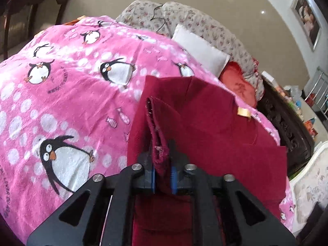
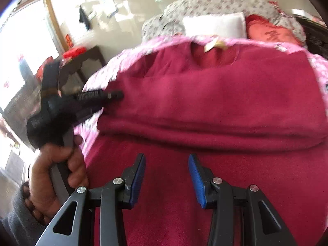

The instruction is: Fold small clothes

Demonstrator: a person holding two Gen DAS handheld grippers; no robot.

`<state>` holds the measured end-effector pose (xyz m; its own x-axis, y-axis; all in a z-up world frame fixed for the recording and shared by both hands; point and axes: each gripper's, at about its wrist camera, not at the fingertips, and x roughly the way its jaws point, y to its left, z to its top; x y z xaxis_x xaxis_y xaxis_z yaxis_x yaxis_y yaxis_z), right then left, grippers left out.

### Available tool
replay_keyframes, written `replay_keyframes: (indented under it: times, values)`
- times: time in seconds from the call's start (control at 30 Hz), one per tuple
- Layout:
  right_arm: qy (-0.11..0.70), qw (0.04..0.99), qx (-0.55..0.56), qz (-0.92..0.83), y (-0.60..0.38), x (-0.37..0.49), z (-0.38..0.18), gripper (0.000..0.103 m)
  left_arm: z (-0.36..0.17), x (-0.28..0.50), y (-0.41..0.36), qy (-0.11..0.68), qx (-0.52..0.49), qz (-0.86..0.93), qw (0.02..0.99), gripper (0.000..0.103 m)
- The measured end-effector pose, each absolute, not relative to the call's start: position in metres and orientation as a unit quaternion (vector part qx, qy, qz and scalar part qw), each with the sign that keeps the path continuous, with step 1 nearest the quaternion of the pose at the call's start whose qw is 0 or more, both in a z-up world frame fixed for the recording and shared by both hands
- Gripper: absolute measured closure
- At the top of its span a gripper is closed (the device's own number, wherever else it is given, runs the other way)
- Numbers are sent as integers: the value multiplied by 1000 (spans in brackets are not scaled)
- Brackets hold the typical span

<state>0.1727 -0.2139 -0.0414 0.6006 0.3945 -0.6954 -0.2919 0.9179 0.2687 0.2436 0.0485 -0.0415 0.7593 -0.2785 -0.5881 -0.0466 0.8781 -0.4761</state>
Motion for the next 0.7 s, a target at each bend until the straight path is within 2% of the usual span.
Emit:
replay_keyframes:
  times: [0.07,0.17,0.23,0.27,0.3,0.37,0.47,0.6,0.7]
  values:
    - [379,910,53,158,-233,178,-16,62,-39,239,52,330,-245,-63,909,81]
    - [350,930,20,114,-268,200,12,61,-25,222,64,275,-257,-17,926,81]
    - [376,920,-36,107,-280,222,4,62,-13,204,71,218,-256,25,942,69]
    - [403,908,-66,93,-288,235,-9,62,-9,199,69,199,-250,24,947,54]
    - [425,898,-83,80,-298,243,-22,63,-7,200,64,194,-241,9,951,51]
    - [422,898,-54,112,-328,244,-38,65,-10,214,40,225,-202,-50,952,51]
    - [417,899,-35,127,-341,236,-37,69,-33,252,1,347,-128,-80,926,51]
    - [437,890,-54,119,-331,243,-20,70,-38,256,13,353,-158,-81,918,51]
    - [391,916,-26,88,-335,256,13,68,-39,261,13,357,-153,-78,918,50]
